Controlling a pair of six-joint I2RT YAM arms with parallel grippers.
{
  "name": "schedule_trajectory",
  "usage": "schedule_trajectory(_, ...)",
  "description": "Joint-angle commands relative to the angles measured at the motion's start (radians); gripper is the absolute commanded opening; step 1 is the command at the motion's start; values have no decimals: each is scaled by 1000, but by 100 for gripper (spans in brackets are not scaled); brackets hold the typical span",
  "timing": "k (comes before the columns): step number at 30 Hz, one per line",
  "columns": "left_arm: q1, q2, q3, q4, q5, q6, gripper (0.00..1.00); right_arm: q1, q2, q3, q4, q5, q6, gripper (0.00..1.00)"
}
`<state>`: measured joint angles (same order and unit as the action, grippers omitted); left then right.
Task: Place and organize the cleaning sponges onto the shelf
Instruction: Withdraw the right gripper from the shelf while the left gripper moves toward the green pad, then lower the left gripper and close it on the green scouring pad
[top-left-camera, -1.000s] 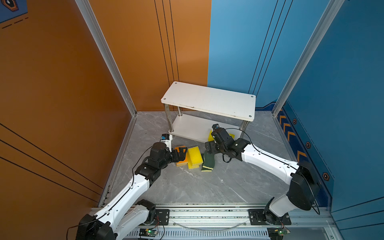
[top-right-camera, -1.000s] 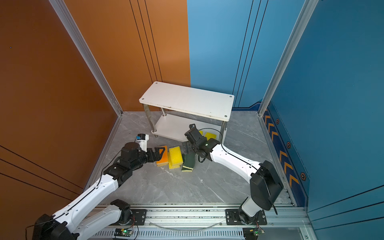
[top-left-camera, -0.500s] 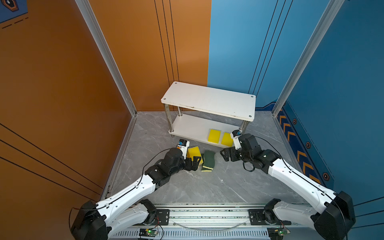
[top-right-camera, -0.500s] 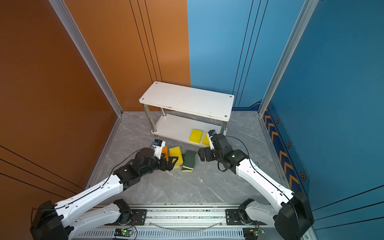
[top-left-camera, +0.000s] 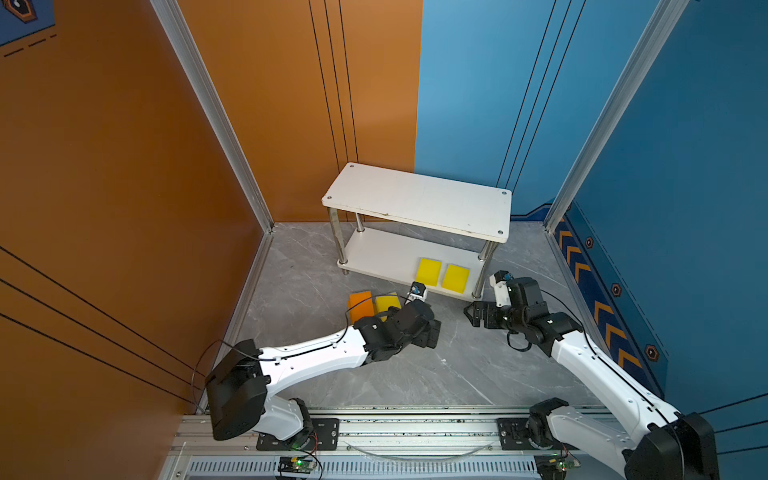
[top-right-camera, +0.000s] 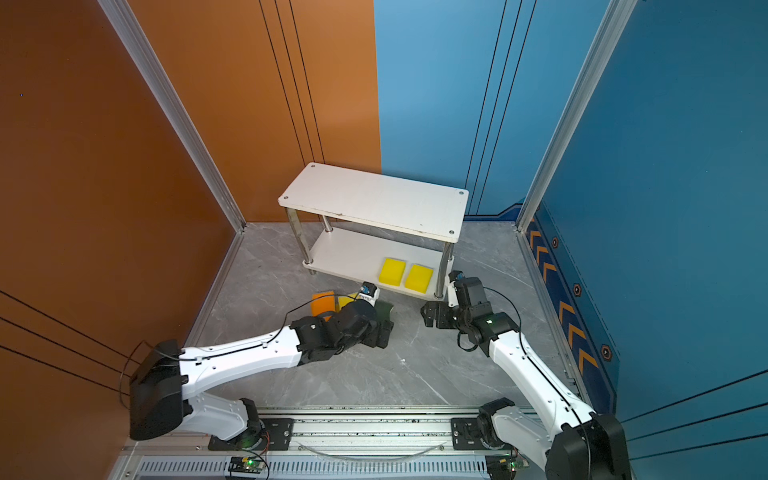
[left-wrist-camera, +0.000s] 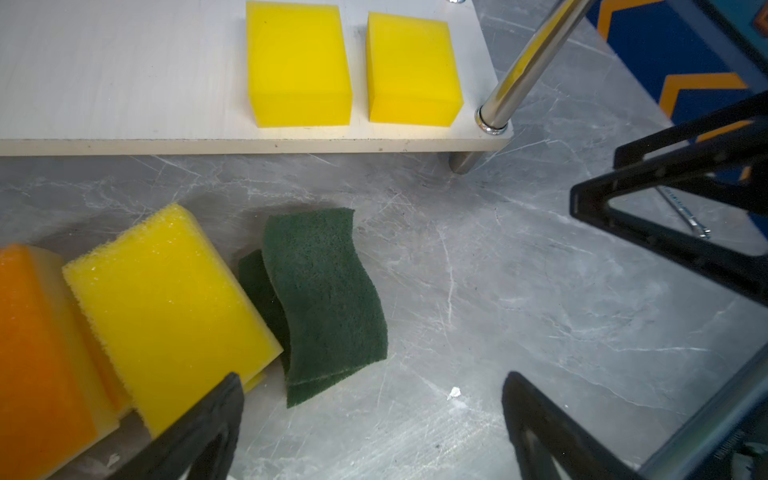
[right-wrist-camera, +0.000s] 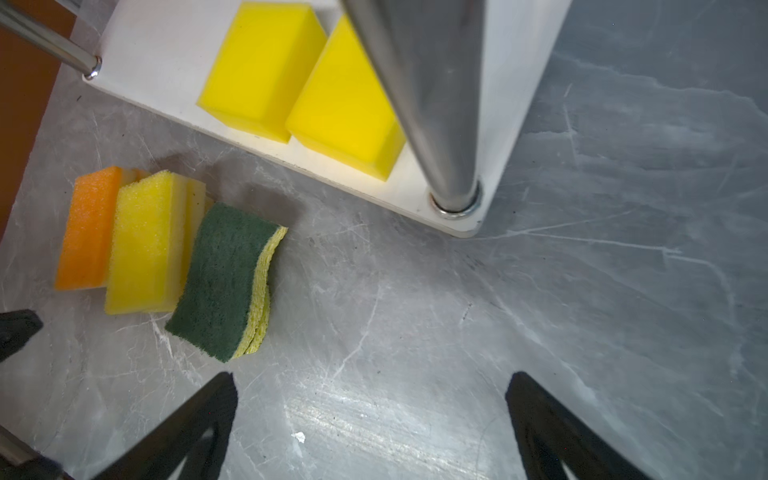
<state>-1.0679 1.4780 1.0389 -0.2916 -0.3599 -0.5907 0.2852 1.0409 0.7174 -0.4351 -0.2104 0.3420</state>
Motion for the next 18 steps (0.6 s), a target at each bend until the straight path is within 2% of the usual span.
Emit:
schedule_trajectory(1,-41,74,114,-154,-126,-74,97,-59,-36,-29,7,-71,23,100)
schedule_trajectory(7,-43,160,194,-244,-151,-174,98,-112,-30,-52,29,-107,32,100)
schedule_trajectory(18,-9,228,209,-323,-132,-278,98,-135,7,-85,78,-122,54,100)
